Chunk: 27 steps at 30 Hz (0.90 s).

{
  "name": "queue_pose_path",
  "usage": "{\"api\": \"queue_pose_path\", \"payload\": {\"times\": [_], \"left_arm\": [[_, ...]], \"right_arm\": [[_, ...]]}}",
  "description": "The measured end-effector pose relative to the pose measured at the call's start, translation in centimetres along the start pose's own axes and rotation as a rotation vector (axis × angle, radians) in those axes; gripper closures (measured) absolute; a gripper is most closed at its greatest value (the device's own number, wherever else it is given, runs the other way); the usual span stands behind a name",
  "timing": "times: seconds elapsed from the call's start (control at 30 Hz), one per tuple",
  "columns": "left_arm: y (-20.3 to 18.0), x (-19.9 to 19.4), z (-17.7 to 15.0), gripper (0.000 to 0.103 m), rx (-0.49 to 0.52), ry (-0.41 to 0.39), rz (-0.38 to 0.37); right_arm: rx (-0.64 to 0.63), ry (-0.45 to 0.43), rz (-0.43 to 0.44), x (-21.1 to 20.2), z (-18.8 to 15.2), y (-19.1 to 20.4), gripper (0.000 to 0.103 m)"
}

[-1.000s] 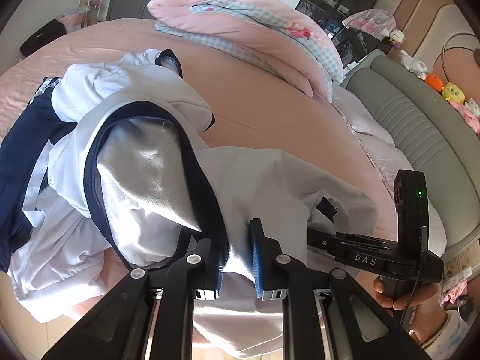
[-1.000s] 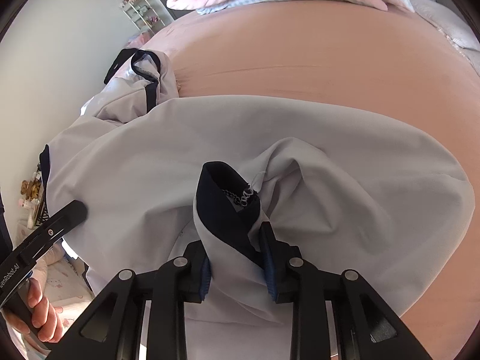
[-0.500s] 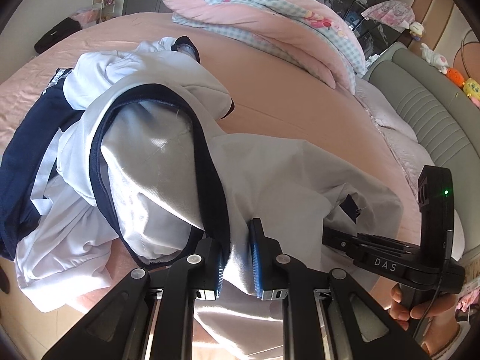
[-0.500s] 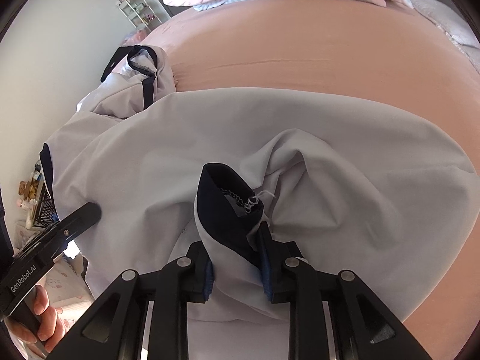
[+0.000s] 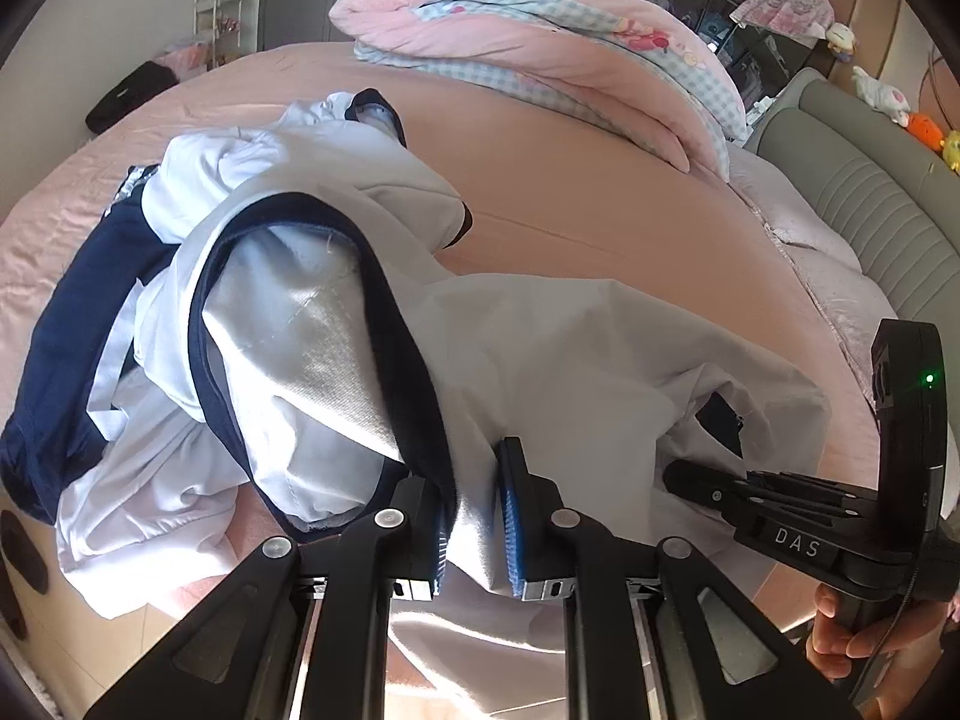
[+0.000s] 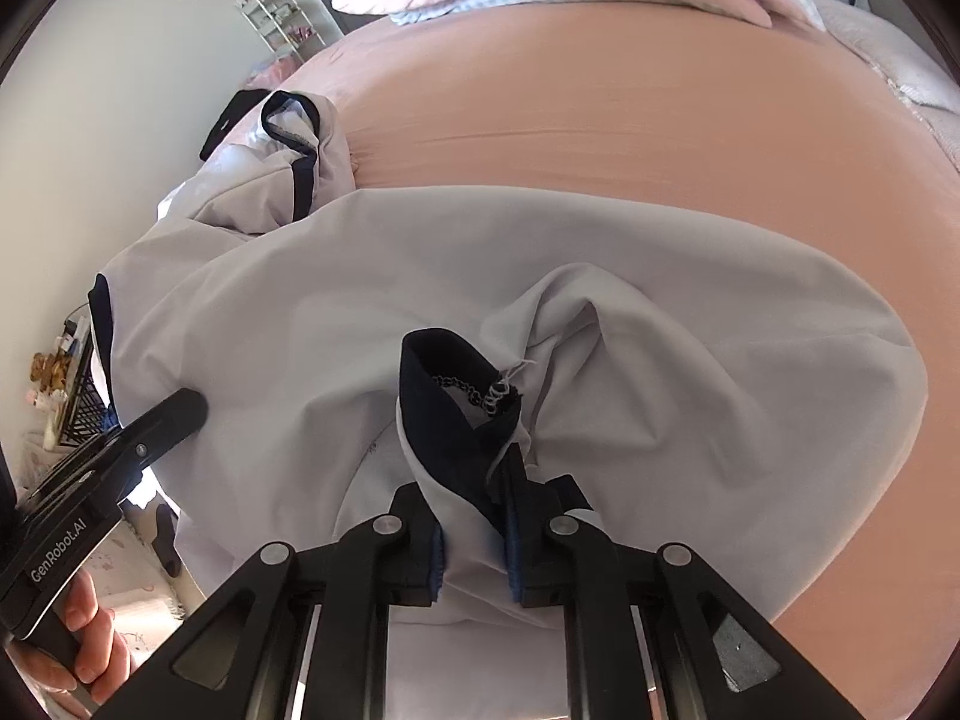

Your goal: Fold clothes

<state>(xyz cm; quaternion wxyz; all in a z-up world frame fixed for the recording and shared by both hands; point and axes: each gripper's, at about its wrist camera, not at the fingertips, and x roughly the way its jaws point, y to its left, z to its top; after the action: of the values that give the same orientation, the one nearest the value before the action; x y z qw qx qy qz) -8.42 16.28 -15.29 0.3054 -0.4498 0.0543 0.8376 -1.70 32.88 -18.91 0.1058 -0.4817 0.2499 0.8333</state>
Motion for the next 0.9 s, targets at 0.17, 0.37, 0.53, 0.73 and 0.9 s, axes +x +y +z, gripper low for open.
{"api": "queue_pose_path", "payload": {"times": [0.17,0.37,0.53,0.73,0.9], "left_arm": [[-1.4,-1.0,0.5,0.092,0.053,-0.04,0.018],[-2.4,-1.5,1.3,0.095,0.073,-0.057,0.021],[-3.7,-1.8,2.3,0.095,0.113,-0.076,0.035],[-5.0,-2.8,5.0,0.096,0.105,-0.108,-0.028],[-6.4,-4.0,6.5,0.097,0.166,-0.157,-0.016]], "right_arm": [[-0.022,-0.058,0.001,-1.6,0.2,-0.3,0.096],[-0.042,-0.113,-0.017,-3.6,0.1,-1.3,0.097],[0.001,-0.146,-0.091,-4.2,1.6,-2.3,0.097],[0.011,-0.209,-0.181,-6.9,3.3,-3.4,0.097],[0.027,-0.26,-0.214,-8.9,4.0,-4.4,0.097]]}}
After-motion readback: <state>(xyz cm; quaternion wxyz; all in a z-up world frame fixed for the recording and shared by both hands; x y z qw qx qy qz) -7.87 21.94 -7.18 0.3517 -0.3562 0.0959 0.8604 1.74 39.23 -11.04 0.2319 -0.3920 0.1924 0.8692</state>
